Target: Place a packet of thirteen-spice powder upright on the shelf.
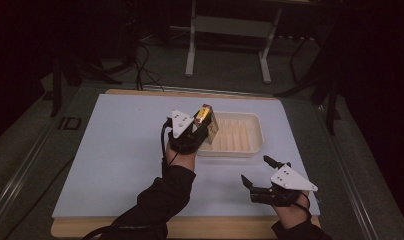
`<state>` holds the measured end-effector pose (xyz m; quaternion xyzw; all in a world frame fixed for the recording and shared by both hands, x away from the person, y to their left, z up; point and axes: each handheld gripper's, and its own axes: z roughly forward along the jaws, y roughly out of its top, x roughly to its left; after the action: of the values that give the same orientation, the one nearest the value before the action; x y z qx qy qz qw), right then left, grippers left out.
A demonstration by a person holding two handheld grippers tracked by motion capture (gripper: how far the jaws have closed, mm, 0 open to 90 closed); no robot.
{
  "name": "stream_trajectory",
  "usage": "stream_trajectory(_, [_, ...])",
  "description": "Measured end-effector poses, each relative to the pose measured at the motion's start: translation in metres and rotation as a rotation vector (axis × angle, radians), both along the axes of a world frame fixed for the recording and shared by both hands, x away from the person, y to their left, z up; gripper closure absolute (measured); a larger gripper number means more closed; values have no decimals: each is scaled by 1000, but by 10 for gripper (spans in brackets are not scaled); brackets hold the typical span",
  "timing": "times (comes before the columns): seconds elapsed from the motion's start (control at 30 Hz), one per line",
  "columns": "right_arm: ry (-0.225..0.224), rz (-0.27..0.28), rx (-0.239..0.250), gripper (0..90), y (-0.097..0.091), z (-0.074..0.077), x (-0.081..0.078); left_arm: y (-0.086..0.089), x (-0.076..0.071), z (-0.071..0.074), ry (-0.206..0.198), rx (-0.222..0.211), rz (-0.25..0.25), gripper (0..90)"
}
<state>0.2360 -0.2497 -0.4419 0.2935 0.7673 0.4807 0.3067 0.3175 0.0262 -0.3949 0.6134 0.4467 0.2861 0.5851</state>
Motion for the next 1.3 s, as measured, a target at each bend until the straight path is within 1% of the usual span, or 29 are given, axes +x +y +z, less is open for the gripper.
stream_trajectory(0.17, [4, -2, 8, 107, -1, -1, 1, -2, 13, -9, 19, 25, 51, 692])
stream_trajectory(0.23, [9, 3, 10, 108, -1, -1, 2, -4, 17, -13, 8, 48, 86, 690])
stream_trajectory(0.27, [9, 3, 10, 108, -1, -1, 2, -4, 17, -13, 8, 48, 86, 690])
stream_trajectory(0.3, [9, 7, 12, 108, -1, -1, 2, -4, 22, -16, 12, 65, 104, 690])
stream_trajectory(0.37, [17, 14, 10, 108, -1, -2, 2, -5, 28, -20, 21, 70, 114, 691])
stream_trajectory(0.43, [17, 17, 9, 108, -1, -3, 3, -6, 32, -23, 16, 94, 134, 692])
stream_trajectory(0.47, [17, 20, 9, 108, -1, -3, 3, -6, 33, -25, 13, 85, 139, 691])
stream_trajectory(0.57, [20, 22, 14, 108, -1, -3, 3, -10, 38, -30, 9, 104, 166, 691])
stream_trajectory(0.6, [21, 23, 15, 108, -1, -3, 3, -11, 40, -32, 12, 101, 174, 691])
stream_trajectory(0.63, [21, 23, 14, 108, -1, -3, 3, -12, 41, -34, 21, 89, 177, 691])
stream_trajectory(0.67, [21, 23, 14, 108, -1, -3, 3, -12, 41, -34, 21, 89, 177, 691])
stream_trajectory(0.7, [23, 24, 14, 108, -1, -3, 3, -14, 43, -39, 26, 91, 198, 691])
stream_trajectory(0.73, [24, 25, 16, 108, -1, -3, 3, -15, 44, -41, 27, 105, 203, 691])
stream_trajectory(0.77, [25, 26, 16, 108, -1, -3, 3, -17, 44, -43, 20, 128, 216, 691])
stream_trajectory(0.8, [25, 28, 17, 108, -2, -3, 3, -18, 45, -45, 17, 131, 226, 691])
stream_trajectory(0.83, [25, 29, 18, 109, -2, -3, 3, -17, 46, -46, 21, 119, 230, 691])
stream_trajectory(0.87, [25, 29, 18, 109, -2, -3, 3, -17, 46, -46, 21, 119, 230, 691])
stream_trajectory(0.93, [30, 32, 16, 109, -2, -4, 3, -19, 48, -51, 39, 112, 243, 691])
stream_trajectory(1.0, [35, 33, 13, 109, -1, -5, 4, -21, 50, -55, 44, 124, 253, 691])
stream_trajectory(1.07, [35, 35, 13, 109, -1, -5, 4, -22, 50, -56, 42, 120, 260, 690])
stream_trajectory(1.1, [36, 36, 12, 109, -1, -5, 4, -24, 52, -61, 53, 128, 270, 690])
stream_trajectory(1.13, [36, 38, 10, 109, -1, -5, 4, -25, 52, -62, 64, 120, 274, 689])
stream_trajectory(1.23, [38, 38, 11, 109, -1, -5, 4, -28, 54, -70, 88, 124, 274, 689])
stream_trajectory(1.27, [38, 38, 11, 109, -1, -5, 4, -28, 54, -70, 88, 124, 274, 689])
stream_trajectory(1.3, [40, 39, 12, 109, -1, -5, 4, -29, 54, -75, 93, 135, 273, 689])
